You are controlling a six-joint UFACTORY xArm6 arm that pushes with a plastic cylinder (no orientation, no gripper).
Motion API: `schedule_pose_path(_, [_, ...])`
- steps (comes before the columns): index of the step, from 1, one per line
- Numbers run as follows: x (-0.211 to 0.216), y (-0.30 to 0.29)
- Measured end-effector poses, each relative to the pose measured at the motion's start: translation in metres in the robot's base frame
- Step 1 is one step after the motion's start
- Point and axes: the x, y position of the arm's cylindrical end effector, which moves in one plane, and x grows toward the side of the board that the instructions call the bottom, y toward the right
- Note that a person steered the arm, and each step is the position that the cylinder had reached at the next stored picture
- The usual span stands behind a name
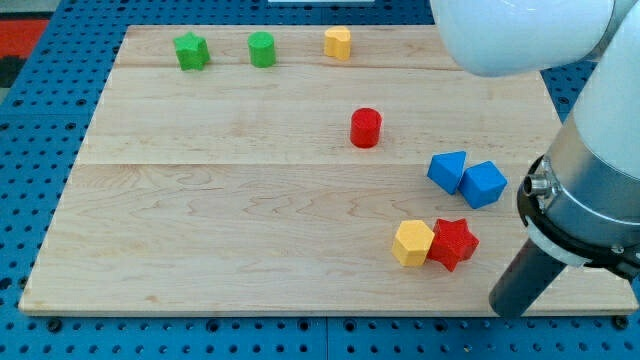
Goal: Move the yellow hexagon diagonal to the red circle
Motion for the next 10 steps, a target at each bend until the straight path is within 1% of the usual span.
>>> schedule_pose_path(1, [-0.002, -0.003])
schedule_pose_path(3, [-0.021, 0.001])
schedule_pose_path(4, [-0.014, -0.053])
schedule_pose_path(5, [-0.044, -0.063])
schedule_pose_path(6, [-0.093, -0.063])
schedule_pose_path(7, [-0.113, -0.079])
schedule_pose_path(8, [-0.104, -0.111])
schedule_pose_path(9, [-0.117, -0.150])
schedule_pose_path(10, [-0.139, -0.185])
